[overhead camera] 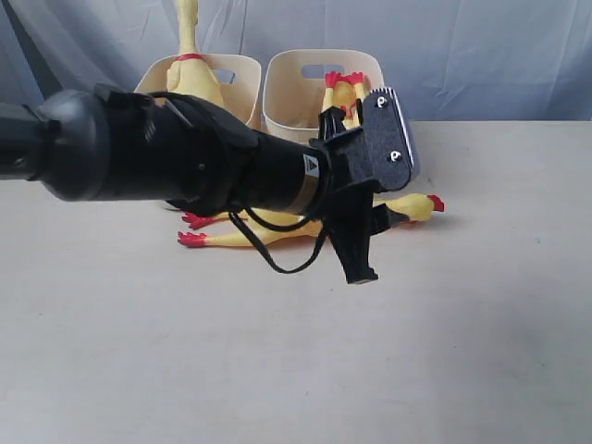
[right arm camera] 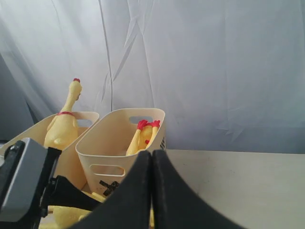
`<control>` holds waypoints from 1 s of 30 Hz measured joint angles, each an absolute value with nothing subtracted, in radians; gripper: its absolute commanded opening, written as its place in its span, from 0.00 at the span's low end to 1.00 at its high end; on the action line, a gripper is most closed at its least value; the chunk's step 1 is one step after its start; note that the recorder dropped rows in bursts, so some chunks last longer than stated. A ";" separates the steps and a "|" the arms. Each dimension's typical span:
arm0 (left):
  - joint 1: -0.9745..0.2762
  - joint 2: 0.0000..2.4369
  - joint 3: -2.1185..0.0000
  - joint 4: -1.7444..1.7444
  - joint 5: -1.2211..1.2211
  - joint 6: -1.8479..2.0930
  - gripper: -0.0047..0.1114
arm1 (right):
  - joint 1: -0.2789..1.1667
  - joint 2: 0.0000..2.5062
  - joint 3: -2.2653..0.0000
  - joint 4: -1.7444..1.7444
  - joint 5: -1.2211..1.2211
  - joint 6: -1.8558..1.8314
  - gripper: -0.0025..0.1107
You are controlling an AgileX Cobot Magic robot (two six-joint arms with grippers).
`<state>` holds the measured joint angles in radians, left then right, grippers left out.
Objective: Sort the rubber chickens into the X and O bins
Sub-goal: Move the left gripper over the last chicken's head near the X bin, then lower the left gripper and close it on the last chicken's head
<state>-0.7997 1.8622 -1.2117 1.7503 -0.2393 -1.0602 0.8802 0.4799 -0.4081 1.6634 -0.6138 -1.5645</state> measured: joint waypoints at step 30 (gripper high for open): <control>-0.830 2.171 -1.423 1.748 -0.006 -0.960 0.46 | 0.880 0.480 -0.408 1.715 -0.607 -1.596 0.01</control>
<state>-0.8300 2.1707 -1.4231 1.7483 -0.0065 -0.9598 0.8802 0.4799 -0.4081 1.7150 -0.6074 -1.5962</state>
